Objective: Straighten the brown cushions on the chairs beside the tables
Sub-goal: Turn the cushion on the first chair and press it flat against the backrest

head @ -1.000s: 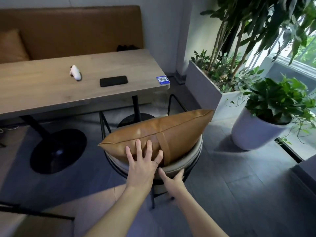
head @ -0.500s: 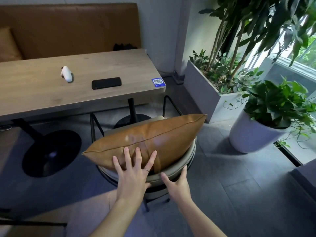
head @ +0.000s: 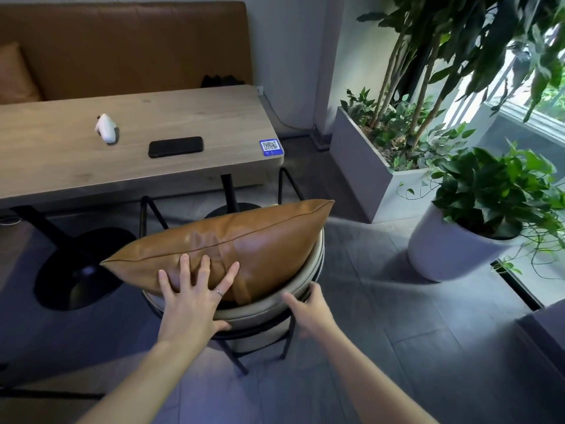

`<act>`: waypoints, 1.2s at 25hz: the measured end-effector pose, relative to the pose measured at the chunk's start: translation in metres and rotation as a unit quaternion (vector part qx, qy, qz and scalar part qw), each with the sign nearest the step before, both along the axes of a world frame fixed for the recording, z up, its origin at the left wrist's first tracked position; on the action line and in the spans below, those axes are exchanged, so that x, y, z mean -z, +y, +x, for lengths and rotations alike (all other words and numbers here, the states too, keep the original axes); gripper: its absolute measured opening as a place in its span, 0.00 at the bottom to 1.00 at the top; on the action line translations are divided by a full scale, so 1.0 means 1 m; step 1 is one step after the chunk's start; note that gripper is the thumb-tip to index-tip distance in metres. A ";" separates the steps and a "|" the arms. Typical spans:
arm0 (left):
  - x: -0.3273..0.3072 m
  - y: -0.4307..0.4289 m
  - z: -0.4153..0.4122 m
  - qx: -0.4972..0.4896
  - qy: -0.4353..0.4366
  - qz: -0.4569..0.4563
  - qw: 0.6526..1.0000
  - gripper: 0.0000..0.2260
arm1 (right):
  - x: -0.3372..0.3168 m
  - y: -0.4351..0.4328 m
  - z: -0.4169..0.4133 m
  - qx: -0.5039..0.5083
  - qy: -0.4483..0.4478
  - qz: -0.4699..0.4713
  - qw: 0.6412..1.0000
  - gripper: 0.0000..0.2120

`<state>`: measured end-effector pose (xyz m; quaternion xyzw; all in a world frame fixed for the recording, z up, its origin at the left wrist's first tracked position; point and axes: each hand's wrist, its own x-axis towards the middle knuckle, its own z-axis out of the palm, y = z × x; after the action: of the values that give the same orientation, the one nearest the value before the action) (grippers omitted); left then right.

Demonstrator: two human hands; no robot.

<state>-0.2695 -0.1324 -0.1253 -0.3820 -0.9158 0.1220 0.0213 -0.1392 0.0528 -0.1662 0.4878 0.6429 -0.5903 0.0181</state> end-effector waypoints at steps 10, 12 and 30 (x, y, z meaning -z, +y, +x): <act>-0.004 0.017 -0.010 -0.026 0.023 -0.014 0.999 0.57 | -0.002 0.024 -0.027 -0.004 -0.020 0.030 0.999 0.46; -0.008 0.024 -0.002 -0.037 0.012 -0.020 0.999 0.54 | 0.004 0.023 -0.026 -0.007 -0.021 0.030 0.999 0.47; -0.003 0.109 0.025 -0.021 -0.035 0.074 0.996 0.61 | -0.006 0.067 -0.044 0.122 0.039 -0.198 0.972 0.45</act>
<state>-0.2444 -0.0231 -0.1220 -0.3644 -0.9302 0.0408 0.0153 -0.1829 0.1202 -0.1597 0.5262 0.4493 -0.7218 0.0170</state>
